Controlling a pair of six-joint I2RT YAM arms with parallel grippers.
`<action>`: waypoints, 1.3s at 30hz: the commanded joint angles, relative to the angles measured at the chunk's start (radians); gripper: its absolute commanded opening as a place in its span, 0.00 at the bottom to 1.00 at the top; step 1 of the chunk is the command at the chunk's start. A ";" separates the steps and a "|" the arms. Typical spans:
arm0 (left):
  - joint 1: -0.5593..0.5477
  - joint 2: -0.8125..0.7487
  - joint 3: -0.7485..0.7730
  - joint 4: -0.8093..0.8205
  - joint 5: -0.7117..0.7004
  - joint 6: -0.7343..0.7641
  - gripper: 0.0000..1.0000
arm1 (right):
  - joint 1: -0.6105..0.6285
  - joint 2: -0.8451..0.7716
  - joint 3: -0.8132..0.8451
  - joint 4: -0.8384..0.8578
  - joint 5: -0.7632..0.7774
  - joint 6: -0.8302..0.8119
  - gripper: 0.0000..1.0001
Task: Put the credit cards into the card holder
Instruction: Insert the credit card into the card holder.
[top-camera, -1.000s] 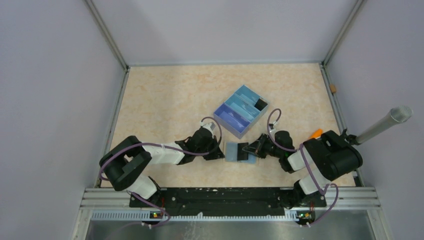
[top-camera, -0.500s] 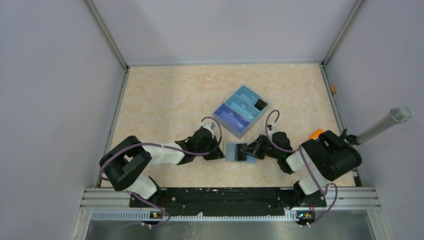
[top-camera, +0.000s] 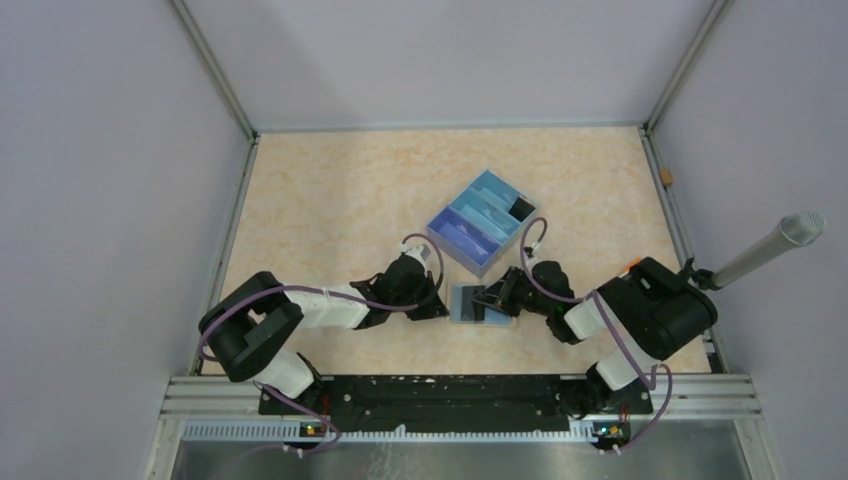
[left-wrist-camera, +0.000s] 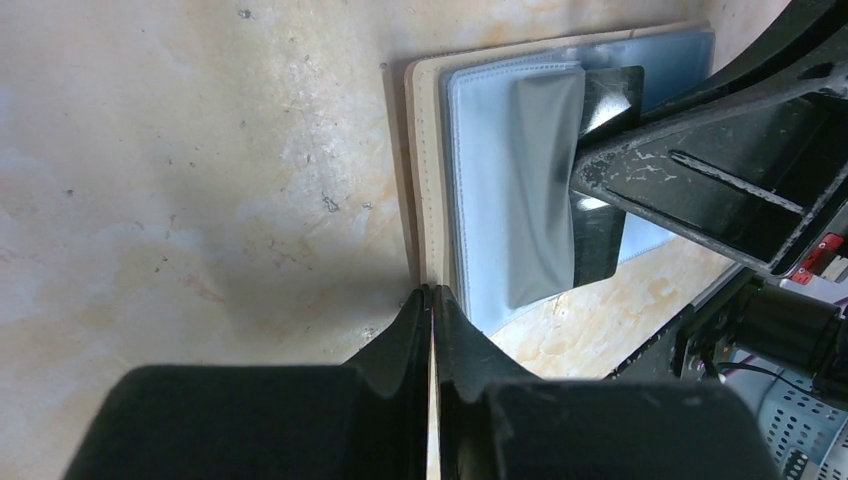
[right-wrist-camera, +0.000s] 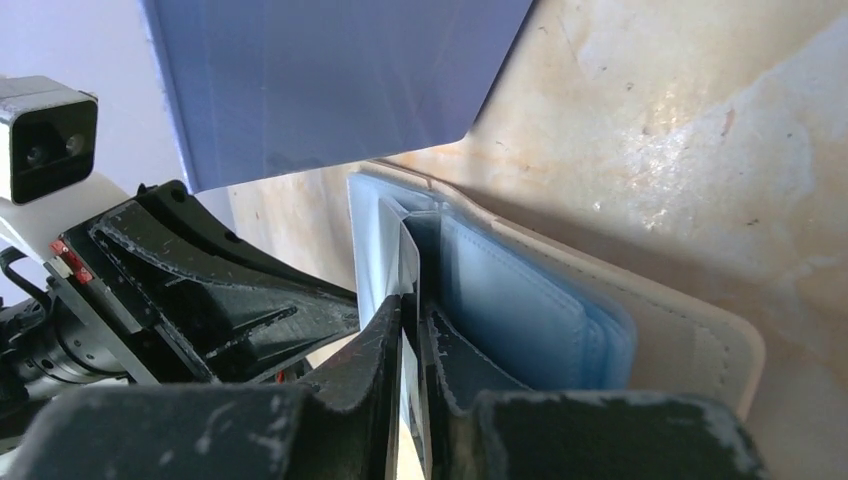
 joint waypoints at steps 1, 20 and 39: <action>-0.002 0.005 -0.008 -0.070 -0.060 0.025 0.05 | 0.027 -0.053 -0.008 -0.191 0.070 -0.057 0.14; -0.002 -0.010 -0.009 -0.034 -0.046 0.034 0.05 | 0.038 -0.478 0.204 -0.981 0.348 -0.349 0.56; -0.004 -0.028 0.019 0.014 0.015 0.028 0.36 | 0.063 -0.473 0.416 -1.399 0.637 -0.468 0.68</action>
